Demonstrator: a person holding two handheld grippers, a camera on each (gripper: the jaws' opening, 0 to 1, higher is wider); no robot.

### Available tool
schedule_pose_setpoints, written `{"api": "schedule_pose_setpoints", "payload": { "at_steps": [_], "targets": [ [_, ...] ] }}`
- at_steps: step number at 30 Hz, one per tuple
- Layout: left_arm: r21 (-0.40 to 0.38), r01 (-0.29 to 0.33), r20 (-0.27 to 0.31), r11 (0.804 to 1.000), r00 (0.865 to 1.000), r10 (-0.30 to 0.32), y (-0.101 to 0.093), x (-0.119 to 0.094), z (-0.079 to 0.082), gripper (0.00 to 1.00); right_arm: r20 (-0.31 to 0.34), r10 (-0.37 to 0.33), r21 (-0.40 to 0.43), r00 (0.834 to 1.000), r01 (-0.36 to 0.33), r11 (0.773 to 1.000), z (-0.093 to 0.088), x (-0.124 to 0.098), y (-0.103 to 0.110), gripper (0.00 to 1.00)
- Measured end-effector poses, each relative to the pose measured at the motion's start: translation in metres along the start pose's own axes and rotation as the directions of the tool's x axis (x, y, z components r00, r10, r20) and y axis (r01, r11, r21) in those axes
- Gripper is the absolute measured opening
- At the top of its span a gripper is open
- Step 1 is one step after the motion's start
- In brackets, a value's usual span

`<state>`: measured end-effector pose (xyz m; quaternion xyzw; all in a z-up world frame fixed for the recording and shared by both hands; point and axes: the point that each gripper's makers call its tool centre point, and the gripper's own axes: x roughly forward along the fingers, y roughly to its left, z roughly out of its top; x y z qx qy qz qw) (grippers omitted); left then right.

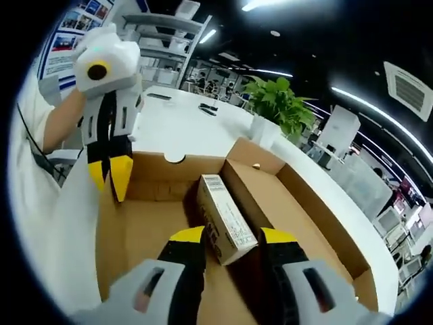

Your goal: Operate the shoe box by opening the lid, removing the specified soft item, and placing it in the target area until the item is outside and the box remains undamaged.

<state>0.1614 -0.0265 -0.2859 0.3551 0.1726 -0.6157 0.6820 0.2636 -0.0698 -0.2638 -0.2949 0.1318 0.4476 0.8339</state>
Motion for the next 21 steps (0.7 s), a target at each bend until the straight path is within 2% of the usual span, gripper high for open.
{"api": "schedule_pose_setpoints", "payload": {
  "at_steps": [5,8,12,14,15,17,21],
  "targets": [
    [0.000,0.008,0.006,1.000,1.000,-0.008,0.000,0.000,0.000,0.04,-0.032,-0.013,-0.032,0.999,0.012,0.999,0.002,0.008,0.002,0.30],
    [-0.004,0.009,0.007,1.000,1.000,-0.009,-0.001,0.000,0.000,0.04,-0.067,0.016,-0.047,0.998,-0.019,0.999,-0.002,0.014,0.005,0.30],
    [-0.007,0.002,0.005,1.000,1.000,-0.002,-0.001,0.000,0.000,0.04,-0.090,-0.010,-0.057,0.996,0.005,0.998,-0.007,0.020,0.001,0.29],
    [-0.010,0.004,0.003,1.000,1.000,-0.004,-0.001,0.000,0.000,0.04,-0.154,-0.036,-0.049,0.987,0.029,0.998,-0.018,0.021,-0.005,0.27],
    [-0.010,-0.001,0.001,1.000,1.000,0.001,0.001,0.000,-0.001,0.04,-0.136,-0.040,-0.071,0.990,0.031,0.997,-0.016,0.024,-0.007,0.25],
    [-0.014,0.005,0.006,1.000,1.000,-0.005,0.001,0.000,-0.001,0.04,-0.135,-0.048,-0.043,0.990,0.043,0.998,-0.014,0.024,-0.010,0.23],
    [-0.012,0.005,0.009,1.000,1.000,-0.005,0.001,0.000,-0.001,0.04,-0.154,-0.041,-0.040,0.987,0.035,0.999,-0.016,0.022,-0.010,0.22]
  ]
}}
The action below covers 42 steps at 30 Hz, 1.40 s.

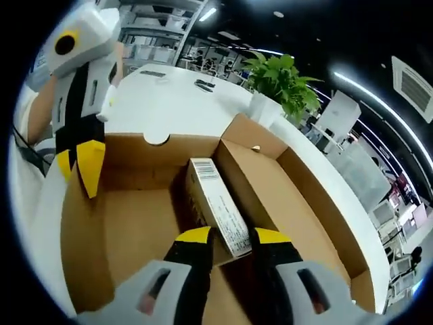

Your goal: Operate the shoe box by opening the lid, removing the specified soft item, and placing it in the target area until the item is outside and the box remains undamaged.

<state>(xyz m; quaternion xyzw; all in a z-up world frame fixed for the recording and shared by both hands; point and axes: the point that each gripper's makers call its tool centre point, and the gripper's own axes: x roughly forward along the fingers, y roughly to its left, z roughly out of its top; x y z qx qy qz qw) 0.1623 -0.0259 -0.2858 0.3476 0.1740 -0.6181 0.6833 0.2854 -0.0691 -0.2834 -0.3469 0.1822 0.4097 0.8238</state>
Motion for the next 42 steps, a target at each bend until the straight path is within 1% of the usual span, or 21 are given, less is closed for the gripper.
{"api": "schedule_pose_setpoints", "payload": {
  "at_steps": [2,5,9,11,14,16,18,19,21,23,25,27,28,30,32,33,35,36,38,41,42],
  "targets": [
    [-0.003,0.003,0.001,1.000,1.000,-0.003,0.000,0.000,0.000,0.04,-0.019,0.009,-0.026,1.000,-0.010,1.000,-0.001,0.000,-0.002,0.21],
    [-0.003,0.002,0.002,1.000,1.000,-0.002,0.000,0.000,0.000,0.04,-0.055,0.047,0.013,0.997,-0.047,0.999,-0.001,-0.005,-0.001,0.19],
    [-0.005,0.001,0.002,1.000,1.000,-0.001,0.000,0.000,0.001,0.04,-0.074,0.065,-0.005,0.995,-0.065,0.998,-0.004,-0.008,0.000,0.18],
    [-0.006,0.001,0.002,1.000,1.000,-0.001,0.000,0.000,0.001,0.04,-0.084,0.078,-0.039,0.993,-0.081,0.996,-0.005,-0.006,-0.004,0.18],
    [-0.005,0.000,0.002,1.000,1.000,0.000,-0.001,0.000,0.001,0.04,-0.117,0.100,-0.009,0.988,-0.101,0.995,-0.007,-0.011,-0.001,0.18],
    [-0.006,0.001,0.002,1.000,1.000,-0.001,-0.001,-0.001,0.001,0.04,-0.171,0.125,0.014,0.977,-0.125,0.992,-0.011,-0.016,0.001,0.17],
    [-0.008,0.003,0.003,1.000,1.000,-0.003,-0.001,-0.001,0.001,0.04,-0.250,0.184,0.027,0.951,-0.183,0.983,-0.015,-0.024,0.007,0.17],
    [-0.008,0.005,0.003,1.000,1.000,-0.005,-0.001,0.000,0.001,0.04,-0.266,0.192,0.047,0.945,-0.186,0.981,-0.015,-0.024,0.006,0.17],
    [-0.007,0.005,0.003,1.000,1.000,-0.005,-0.001,0.000,0.001,0.04,-0.248,0.201,0.010,0.948,-0.205,0.979,-0.009,-0.016,-0.002,0.19],
    [-0.007,0.004,0.006,1.000,1.000,-0.004,-0.001,0.000,0.001,0.04,-0.243,0.239,0.076,0.940,-0.228,0.971,-0.004,-0.017,0.003,0.24],
    [-0.007,0.004,0.007,1.000,1.000,-0.004,-0.001,0.000,0.001,0.04,-0.227,0.252,0.082,0.941,-0.239,0.968,0.002,-0.017,0.003,0.27],
    [-0.007,0.007,0.004,1.000,1.000,-0.006,-0.001,0.000,0.001,0.04,-0.212,0.293,0.083,0.932,-0.281,0.956,0.009,-0.016,0.011,0.27],
    [-0.008,0.008,0.002,1.000,1.000,-0.008,-0.001,0.000,0.001,0.04,-0.226,0.318,0.118,0.921,-0.298,0.947,0.011,-0.015,0.015,0.27],
    [-0.006,0.007,0.000,1.000,1.000,-0.007,-0.002,0.001,0.001,0.04,-0.294,0.267,0.044,0.918,-0.266,0.963,0.009,-0.010,0.010,0.27],
    [-0.005,0.003,0.003,1.000,1.000,-0.003,-0.001,0.001,0.001,0.04,-0.357,0.248,-0.005,0.901,-0.267,0.964,0.005,-0.007,0.011,0.26],
    [-0.005,0.002,0.003,1.000,1.000,-0.002,-0.002,0.001,0.001,0.04,-0.380,0.260,-0.015,0.888,-0.287,0.958,0.005,-0.005,0.015,0.26],
    [-0.002,0.000,0.004,1.000,1.000,0.000,-0.002,0.001,0.001,0.04,-0.373,0.275,-0.002,0.886,-0.297,0.955,0.010,-0.001,0.021,0.26],
    [-0.003,0.000,0.005,1.000,1.000,0.000,-0.002,0.001,0.001,0.04,-0.379,0.286,-0.009,0.880,-0.312,0.950,0.011,0.000,0.023,0.27],
    [-0.007,0.002,0.003,1.000,1.000,-0.002,-0.001,0.001,0.001,0.04,-0.411,0.305,-0.016,0.859,-0.341,0.940,0.010,0.004,0.027,0.28],
    [-0.007,0.003,0.002,1.000,1.000,-0.003,-0.001,0.001,0.001,0.04,-0.444,0.308,-0.018,0.842,-0.352,0.936,0.008,0.008,0.031,0.28],
    [-0.007,0.003,0.003,1.000,1.000,-0.003,-0.001,0.001,0.001,0.04,-0.446,0.306,-0.029,0.841,-0.355,0.934,0.008,0.010,0.032,0.28]
  ]
}}
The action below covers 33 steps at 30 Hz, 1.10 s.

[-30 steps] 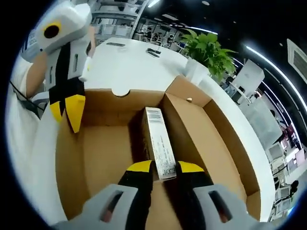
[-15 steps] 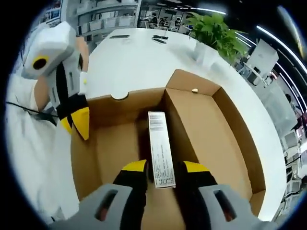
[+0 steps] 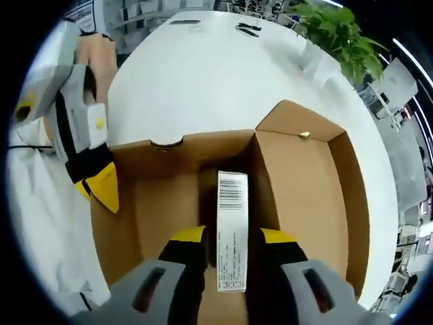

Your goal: Operate the shoe box by opening the lid, removing the specified soft item, and placing it in the target area until the item is outside and the box remains undamaged.

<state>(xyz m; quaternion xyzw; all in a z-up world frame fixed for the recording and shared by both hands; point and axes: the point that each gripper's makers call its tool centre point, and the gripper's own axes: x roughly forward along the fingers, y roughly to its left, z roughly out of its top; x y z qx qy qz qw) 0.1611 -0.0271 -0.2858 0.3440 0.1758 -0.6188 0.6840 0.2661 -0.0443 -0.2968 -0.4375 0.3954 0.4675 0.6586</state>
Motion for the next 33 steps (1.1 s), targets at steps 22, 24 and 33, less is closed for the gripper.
{"api": "schedule_pose_setpoints", "payload": {
  "at_steps": [22,24,33],
  "targets": [
    [-0.010,-0.002,-0.001,1.000,1.000,0.002,0.001,0.000,-0.001,0.04,-0.157,0.064,-0.012,0.986,-0.067,0.998,-0.011,0.018,-0.004,0.22],
    [-0.015,-0.003,-0.001,1.000,1.000,0.003,0.001,0.000,-0.001,0.04,-0.157,0.060,-0.012,0.986,-0.063,0.998,-0.010,0.020,-0.006,0.21],
    [-0.031,0.006,-0.005,0.999,1.000,-0.006,0.001,0.000,-0.001,0.04,-0.149,0.065,0.012,0.987,-0.064,0.998,-0.015,0.017,-0.011,0.20]
  ]
}}
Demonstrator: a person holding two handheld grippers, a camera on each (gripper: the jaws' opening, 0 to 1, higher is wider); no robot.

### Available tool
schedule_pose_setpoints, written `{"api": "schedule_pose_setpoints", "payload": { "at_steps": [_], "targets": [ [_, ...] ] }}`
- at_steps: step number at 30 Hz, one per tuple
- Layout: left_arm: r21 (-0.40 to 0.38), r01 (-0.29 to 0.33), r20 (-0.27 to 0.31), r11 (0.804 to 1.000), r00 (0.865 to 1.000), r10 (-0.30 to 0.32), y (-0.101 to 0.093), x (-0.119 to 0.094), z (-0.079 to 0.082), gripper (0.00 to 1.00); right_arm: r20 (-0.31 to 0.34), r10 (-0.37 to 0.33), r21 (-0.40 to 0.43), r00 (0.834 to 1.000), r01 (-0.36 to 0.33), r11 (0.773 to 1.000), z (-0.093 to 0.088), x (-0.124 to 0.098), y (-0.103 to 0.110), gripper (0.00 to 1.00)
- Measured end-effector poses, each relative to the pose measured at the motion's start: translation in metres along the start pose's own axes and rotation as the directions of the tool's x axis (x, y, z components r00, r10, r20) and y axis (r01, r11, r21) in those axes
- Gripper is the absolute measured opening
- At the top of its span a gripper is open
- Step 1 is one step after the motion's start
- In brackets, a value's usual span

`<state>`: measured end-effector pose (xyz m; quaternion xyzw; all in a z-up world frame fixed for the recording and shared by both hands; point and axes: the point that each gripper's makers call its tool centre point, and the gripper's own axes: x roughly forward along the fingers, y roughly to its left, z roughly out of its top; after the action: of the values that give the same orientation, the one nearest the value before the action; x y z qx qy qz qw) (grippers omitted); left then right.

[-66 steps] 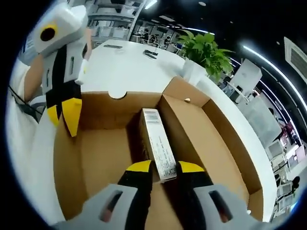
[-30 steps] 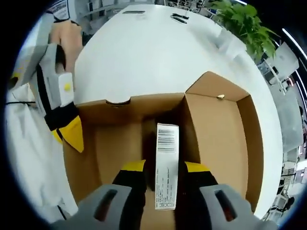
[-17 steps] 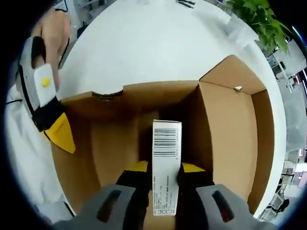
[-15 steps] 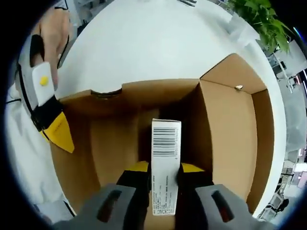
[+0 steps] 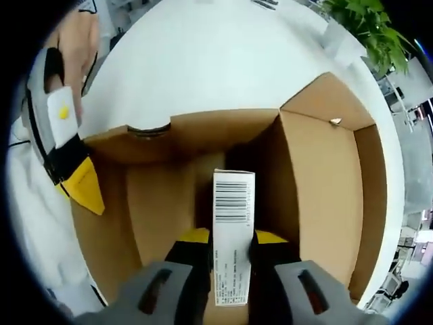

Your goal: Operate the shoe box by opening the lid, removing the specified soft item, and placing it in the target area until the item is outside and the box remains undamaged.

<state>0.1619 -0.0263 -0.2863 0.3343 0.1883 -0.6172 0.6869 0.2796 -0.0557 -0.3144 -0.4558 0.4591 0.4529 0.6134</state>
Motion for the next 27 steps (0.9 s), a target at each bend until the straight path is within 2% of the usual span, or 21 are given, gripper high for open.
{"api": "schedule_pose_setpoints", "payload": {
  "at_steps": [3,7,9,13,19,27],
  "targets": [
    [0.001,-0.006,0.002,1.000,1.000,0.006,0.000,0.000,0.000,0.04,-0.012,0.011,0.020,1.000,-0.011,1.000,-0.006,-0.003,0.002,0.20],
    [0.003,-0.007,0.000,1.000,1.000,0.007,-0.001,0.000,0.000,0.04,-0.006,-0.018,0.024,1.000,0.018,1.000,-0.009,-0.009,-0.003,0.20],
    [0.001,-0.005,-0.004,1.000,1.000,0.005,-0.001,0.000,0.000,0.04,0.000,-0.010,0.065,1.000,0.010,0.998,-0.011,-0.014,0.001,0.20],
    [0.000,-0.008,-0.001,1.000,1.000,0.008,-0.001,0.000,0.001,0.04,0.018,0.019,0.077,1.000,-0.021,0.997,-0.012,-0.020,0.009,0.20],
    [-0.004,-0.001,-0.005,1.000,1.000,0.001,-0.001,0.000,0.001,0.04,-0.027,0.014,0.063,1.000,-0.013,0.998,-0.027,-0.026,0.021,0.20],
    [-0.001,0.000,0.001,1.000,1.000,0.000,-0.001,0.000,0.001,0.04,0.016,-0.019,0.124,1.000,0.017,0.992,-0.040,-0.046,0.023,0.20]
  ]
}}
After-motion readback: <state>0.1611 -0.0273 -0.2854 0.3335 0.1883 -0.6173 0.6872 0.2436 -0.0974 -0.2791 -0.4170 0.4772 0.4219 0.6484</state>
